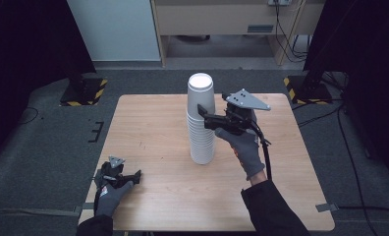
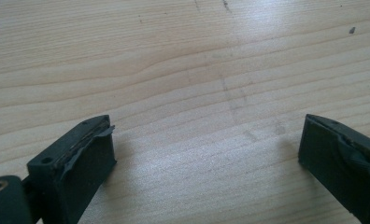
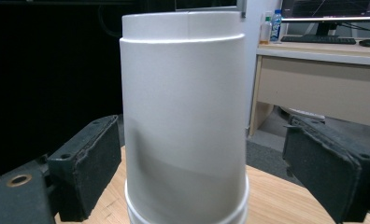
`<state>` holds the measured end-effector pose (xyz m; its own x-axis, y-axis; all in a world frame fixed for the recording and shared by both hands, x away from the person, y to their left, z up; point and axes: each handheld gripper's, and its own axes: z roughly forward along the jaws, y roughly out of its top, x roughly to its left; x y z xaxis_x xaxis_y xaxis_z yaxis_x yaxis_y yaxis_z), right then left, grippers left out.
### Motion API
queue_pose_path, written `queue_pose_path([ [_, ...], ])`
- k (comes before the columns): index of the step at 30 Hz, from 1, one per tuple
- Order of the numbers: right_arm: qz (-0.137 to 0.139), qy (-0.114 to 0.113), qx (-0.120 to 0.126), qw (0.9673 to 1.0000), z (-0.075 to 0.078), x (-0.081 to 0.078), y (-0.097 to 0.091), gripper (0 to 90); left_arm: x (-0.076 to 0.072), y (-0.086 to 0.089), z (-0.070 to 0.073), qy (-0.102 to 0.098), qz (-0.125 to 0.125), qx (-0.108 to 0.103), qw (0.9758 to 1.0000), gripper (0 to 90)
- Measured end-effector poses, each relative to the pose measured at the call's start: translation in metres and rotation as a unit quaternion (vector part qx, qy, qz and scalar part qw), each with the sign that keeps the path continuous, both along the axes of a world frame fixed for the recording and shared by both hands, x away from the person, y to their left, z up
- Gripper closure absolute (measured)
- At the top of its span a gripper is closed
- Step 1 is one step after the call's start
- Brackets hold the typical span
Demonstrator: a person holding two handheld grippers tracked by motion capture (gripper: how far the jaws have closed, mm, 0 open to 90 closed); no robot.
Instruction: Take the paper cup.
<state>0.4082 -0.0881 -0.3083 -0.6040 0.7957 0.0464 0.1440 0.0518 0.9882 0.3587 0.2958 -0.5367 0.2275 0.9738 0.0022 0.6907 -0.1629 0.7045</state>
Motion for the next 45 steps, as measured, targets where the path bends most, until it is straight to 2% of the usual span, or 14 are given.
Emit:
queue_pose_path([
  [8,0.009,0.008,-0.007,0.9999,-0.007,0.011,0.019,11.4,0.000,0.000,0.000,0.000,0.000,0.000,1.0000,2.9],
  [11,0.003,0.007,-0.016,0.9998,-0.010,0.016,0.024,11.4,0.000,0.000,0.000,0.000,0.000,0.000,1.0000,2.9],
  [17,0.000,0.019,-0.013,0.9997,-0.015,0.023,0.027,11.4,0.000,0.000,0.000,0.000,0.000,0.000,1.0000,2.9],
  [26,-0.006,0.017,-0.022,0.9996,-0.018,0.026,0.032,11.5,0.000,0.000,0.000,0.000,0.000,0.000,1.0000,2.9],
  [29,-0.009,0.021,-0.016,0.9996,-0.017,0.026,0.032,12.4,0.000,0.000,0.000,0.000,0.000,0.000,1.0000,2.9],
  [34,-0.004,0.021,-0.020,0.9996,-0.015,0.026,0.031,13.4,0.000,0.000,0.000,0.000,0.000,0.000,1.0000,2.9],
  [36,-0.003,0.013,-0.016,0.9998,-0.013,0.026,0.030,13.9,0.000,0.000,0.000,0.000,0.000,0.000,1.0000,2.9],
  [37,-0.002,0.008,-0.004,1.0000,-0.010,0.024,0.029,14.0,0.000,0.000,0.000,0.000,0.000,-0.001,1.0000,2.9],
  [38,0.001,0.006,-0.002,1.0000,-0.009,0.024,0.029,14.0,0.000,0.000,0.000,0.000,0.000,-0.001,1.0000,2.9],
  [41,-0.001,0.005,-0.009,0.9999,-0.004,0.023,0.028,14.0,0.000,0.000,0.000,0.000,0.000,-0.001,1.0000,2.9],
  [45,-0.001,0.000,-0.003,1.0000,0.000,0.024,0.028,14.2,0.000,0.000,0.000,0.000,0.000,-0.001,1.0000,2.9],
])
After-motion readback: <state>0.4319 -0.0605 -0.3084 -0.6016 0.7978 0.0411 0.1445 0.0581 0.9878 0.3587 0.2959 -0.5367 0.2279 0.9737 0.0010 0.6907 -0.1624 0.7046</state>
